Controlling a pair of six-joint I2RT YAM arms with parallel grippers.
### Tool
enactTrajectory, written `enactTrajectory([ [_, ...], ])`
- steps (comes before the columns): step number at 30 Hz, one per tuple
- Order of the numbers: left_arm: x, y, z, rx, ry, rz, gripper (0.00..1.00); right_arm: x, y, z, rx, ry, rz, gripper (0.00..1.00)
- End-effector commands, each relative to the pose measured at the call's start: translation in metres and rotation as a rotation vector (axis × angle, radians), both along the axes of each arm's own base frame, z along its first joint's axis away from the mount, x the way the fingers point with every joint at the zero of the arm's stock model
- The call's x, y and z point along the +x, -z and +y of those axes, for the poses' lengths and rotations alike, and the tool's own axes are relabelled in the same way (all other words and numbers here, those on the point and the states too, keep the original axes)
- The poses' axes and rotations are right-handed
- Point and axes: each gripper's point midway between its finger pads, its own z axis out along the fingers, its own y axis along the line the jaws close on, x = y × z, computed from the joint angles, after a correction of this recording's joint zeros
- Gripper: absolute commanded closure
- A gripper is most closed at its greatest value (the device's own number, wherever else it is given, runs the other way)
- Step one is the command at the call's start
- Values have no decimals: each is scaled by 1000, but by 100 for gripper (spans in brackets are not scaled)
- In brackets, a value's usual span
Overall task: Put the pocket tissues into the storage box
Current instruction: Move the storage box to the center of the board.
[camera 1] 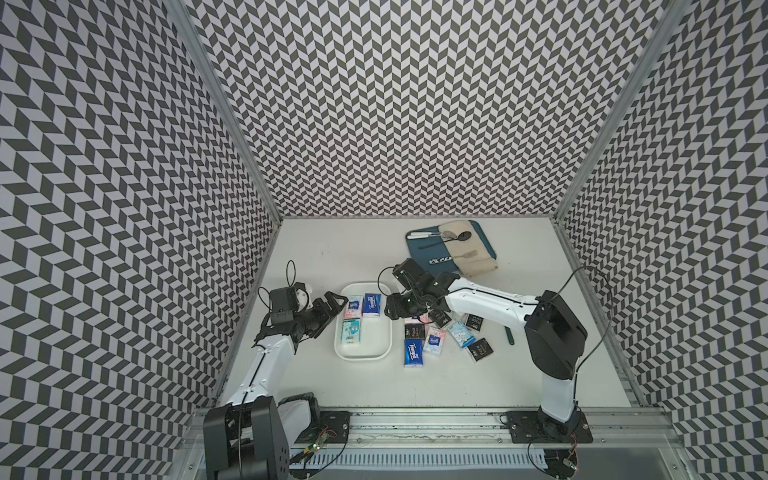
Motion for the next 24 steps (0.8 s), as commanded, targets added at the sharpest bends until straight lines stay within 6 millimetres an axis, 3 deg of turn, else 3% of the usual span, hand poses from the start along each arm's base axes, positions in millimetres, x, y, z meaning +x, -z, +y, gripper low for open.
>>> enactTrajectory([
  [1, -4, 1, -6, 2, 34, -7, 1, 7, 7, 7, 10, 19, -18, 51],
  [6, -3, 1, -7, 1, 39, -8, 1, 18, 13, 11, 25, 46, -5, 69],
  [10, -4, 1, -9, 2, 43, -11, 1, 25, 13, 15, 31, 50, -5, 77],
  [16, -3, -1, -9, 2, 45, -17, 1, 44, 9, 1, -7, 65, -40, 89],
  [24, -3, 0, -9, 1, 45, -16, 1, 77, 10, -28, -92, 43, -80, 90],
])
